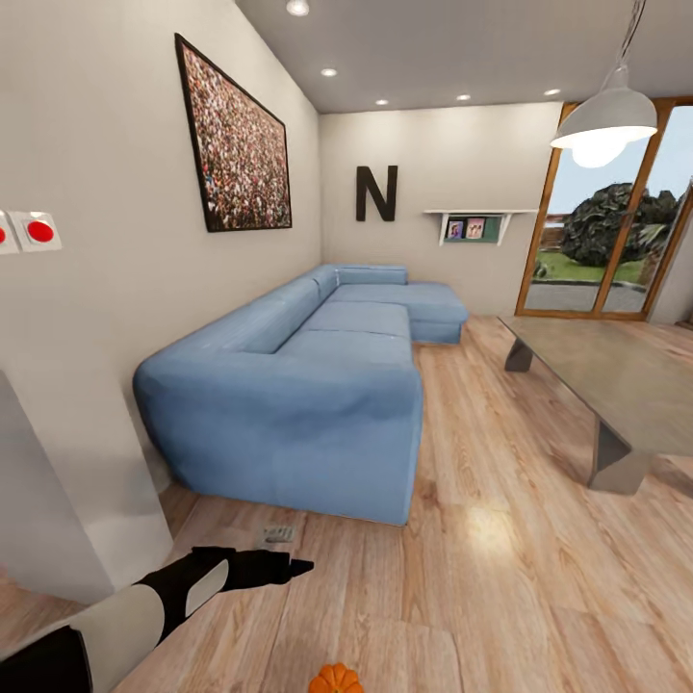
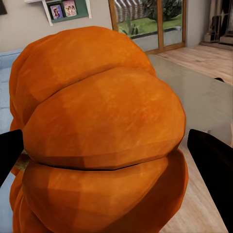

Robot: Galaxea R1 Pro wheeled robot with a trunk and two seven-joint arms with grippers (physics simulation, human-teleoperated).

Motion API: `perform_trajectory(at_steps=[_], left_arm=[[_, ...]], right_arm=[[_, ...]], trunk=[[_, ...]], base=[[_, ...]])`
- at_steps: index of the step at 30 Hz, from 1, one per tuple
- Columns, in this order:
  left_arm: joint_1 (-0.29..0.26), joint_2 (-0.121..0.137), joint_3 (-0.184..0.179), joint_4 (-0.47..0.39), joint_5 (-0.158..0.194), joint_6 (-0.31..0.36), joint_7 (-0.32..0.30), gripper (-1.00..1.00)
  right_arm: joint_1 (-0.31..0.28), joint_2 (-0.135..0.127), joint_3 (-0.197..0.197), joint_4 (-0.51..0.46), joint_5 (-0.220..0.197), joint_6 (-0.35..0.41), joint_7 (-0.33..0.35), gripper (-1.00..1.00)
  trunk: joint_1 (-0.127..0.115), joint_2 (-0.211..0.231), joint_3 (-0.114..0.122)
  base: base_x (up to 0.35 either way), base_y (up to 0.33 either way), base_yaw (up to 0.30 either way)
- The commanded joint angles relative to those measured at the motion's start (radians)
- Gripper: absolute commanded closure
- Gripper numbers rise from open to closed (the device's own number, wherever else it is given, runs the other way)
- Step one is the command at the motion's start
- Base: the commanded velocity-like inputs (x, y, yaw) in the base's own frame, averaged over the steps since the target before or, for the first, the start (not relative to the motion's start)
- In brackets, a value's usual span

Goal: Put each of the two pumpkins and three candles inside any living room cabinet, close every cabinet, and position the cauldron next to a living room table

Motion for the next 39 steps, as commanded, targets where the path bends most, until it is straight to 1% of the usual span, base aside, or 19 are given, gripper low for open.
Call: perform_trajectory(at_steps=[1, 5, 7, 8, 15, 19, 24, 29, 39], left_arm=[[0.0, 0.0, 0.0, 0.0, 0.0, 0.0, -0.001, -1.0], [0.008, -0.002, 0.0, -0.001, 0.0, 0.001, -0.001, -1.0], [0.011, -0.01, 0.0, -0.002, 0.0, 0.002, -0.001, -1.0], [0.012, -0.018, 0.0, -0.001, 0.0, 0.003, 0.001, -1.0], [0.012, -0.022, 0.001, -0.001, 0.0, 0.006, 0.003, -1.0], [0.012, -0.022, 0.001, -0.001, 0.0, 0.006, 0.003, -1.0], [0.012, -0.023, 0.001, -0.001, 0.0, 0.005, 0.004, -1.0], [0.012, -0.022, 0.002, 0.0, 0.0, 0.005, 0.005, -1.0], [0.012, -0.021, 0.002, 0.0, 0.0, 0.006, 0.002, -1.0]], right_arm=[[0.0, 0.0, 0.0, 0.0, -0.001, 0.0, 0.0, 1.0], [0.0, 0.0, 0.0, 0.0, 0.0, -0.001, 0.0, 1.0], [0.0, 0.0, 0.0, 0.0, 0.0, -0.003, 0.0, 1.0], [0.0, 0.0, 0.0, 0.0, 0.0, -0.006, 0.0, 1.0], [0.0, 0.001, 0.0, -0.003, -0.002, -0.006, 0.002, 1.0], [0.0, 0.003, 0.0, -0.003, -0.003, -0.006, 0.003, 1.0], [0.0, 0.017, 0.001, -0.004, -0.003, -0.006, 0.003, 1.0], [0.0, 0.025, 0.003, -0.005, -0.003, -0.006, 0.002, 1.0], [0.0, 0.027, 0.005, -0.005, -0.003, -0.006, 0.003, 1.0]], trunk=[[0.0, 0.0, 0.0], [0.0, 0.0, 0.0], [0.0, 0.0, 0.0], [0.004, -0.007, -0.003], [0.031, -0.056, -0.025], [0.046, -0.084, -0.038], [0.065, -0.119, -0.053], [0.084, -0.154, -0.069], [0.123, -0.224, -0.1]], base=[[0.0, 0.0, 0.004], [0.0, 0.0, 0.001], [0.0, 0.0, 0.0], [0.0, 0.0, 0.0], [0.0, 0.0, 0.0], [0.0, 0.0, 0.0], [0.0, 0.0, 0.0], [0.0, 0.0, 0.0], [0.0, 0.0, 0.0]])
